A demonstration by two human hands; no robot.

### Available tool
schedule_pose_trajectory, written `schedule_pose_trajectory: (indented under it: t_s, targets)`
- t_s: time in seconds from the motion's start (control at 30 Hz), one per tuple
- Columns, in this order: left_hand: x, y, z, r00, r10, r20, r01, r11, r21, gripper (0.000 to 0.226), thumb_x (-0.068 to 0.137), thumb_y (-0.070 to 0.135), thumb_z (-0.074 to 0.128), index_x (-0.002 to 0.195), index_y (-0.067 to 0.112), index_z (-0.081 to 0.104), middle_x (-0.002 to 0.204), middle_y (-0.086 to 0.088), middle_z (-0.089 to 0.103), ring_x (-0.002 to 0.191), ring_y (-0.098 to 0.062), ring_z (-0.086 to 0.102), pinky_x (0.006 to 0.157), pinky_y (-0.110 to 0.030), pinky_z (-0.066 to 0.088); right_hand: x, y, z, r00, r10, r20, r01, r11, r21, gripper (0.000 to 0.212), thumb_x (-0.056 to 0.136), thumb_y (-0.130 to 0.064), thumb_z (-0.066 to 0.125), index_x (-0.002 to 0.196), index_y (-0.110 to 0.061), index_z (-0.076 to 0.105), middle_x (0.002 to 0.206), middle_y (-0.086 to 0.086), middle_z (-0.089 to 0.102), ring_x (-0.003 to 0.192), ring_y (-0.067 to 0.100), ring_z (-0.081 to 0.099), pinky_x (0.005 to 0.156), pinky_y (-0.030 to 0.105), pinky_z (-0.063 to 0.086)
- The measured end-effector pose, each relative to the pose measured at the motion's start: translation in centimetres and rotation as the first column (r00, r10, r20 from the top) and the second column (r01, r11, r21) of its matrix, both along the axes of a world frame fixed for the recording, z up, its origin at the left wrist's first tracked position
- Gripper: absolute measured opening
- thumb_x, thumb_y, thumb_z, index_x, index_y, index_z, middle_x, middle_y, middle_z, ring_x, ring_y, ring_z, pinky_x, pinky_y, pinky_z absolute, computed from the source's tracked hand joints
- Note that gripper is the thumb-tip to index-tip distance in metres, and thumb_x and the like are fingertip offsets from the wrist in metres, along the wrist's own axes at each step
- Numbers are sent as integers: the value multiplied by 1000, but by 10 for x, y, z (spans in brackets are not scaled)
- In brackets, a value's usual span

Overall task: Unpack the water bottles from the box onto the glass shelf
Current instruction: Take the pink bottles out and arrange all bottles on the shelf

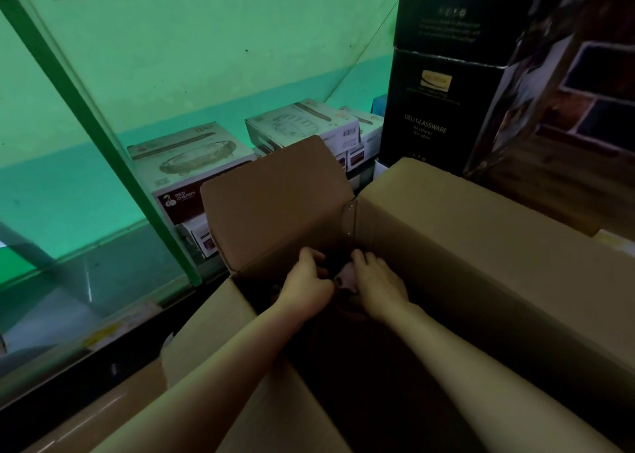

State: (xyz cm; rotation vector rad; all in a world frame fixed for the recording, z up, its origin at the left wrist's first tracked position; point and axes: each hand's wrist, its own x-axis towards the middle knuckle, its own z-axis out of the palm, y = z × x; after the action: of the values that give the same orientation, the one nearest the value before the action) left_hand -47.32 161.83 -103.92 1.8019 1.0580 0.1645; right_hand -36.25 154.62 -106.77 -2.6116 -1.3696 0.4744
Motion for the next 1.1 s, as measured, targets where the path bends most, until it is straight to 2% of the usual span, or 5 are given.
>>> schedule_pose_trajectory:
  t_s: [0.33,0.63,0.8,0.97,1.1]
  targets:
    - [-13,-16,42,981,-172,89,165,983,75,107,34,38,79,131,24,37,126,-7,54,115,-22,56,98,-44,48,-12,-46,110,999,-46,27,34,933,358,56,70,-44,67,112,-18,40,113,4,51,101,29,54,70,33,39]
    - [-58,-32,157,829,-154,537,50,978,203,87,22,46,85,100,25,54,91,5,67,90,-16,65,88,-41,53,-75,-53,234,959,54,280,-207,807,554,65,71,-52,67,120,-17,44,114,3,53,101,23,52,81,35,44]
    - [-109,-34,221,775,-225,591,31,947,320,65,35,38,75,97,25,62,82,12,71,70,11,63,69,-18,51,-120,-49,290,946,95,310,-272,752,600,58,72,-53,67,113,-19,43,105,0,51,89,23,51,70,32,37]
    - [-175,-27,276,756,-148,638,-100,937,335,64,41,45,68,103,34,57,100,12,66,87,-2,61,82,-28,53,-178,-36,345,931,129,343,-338,664,667,57,70,-50,66,115,-20,49,115,1,56,102,26,57,73,31,37]
    - [-242,-10,323,731,-144,667,-164,912,377,48,48,37,71,94,34,59,86,17,69,79,0,63,77,-29,55,-238,-16,387,925,173,338,-376,552,744,53,70,-50,67,111,-20,52,112,1,58,102,24,58,78,32,41]
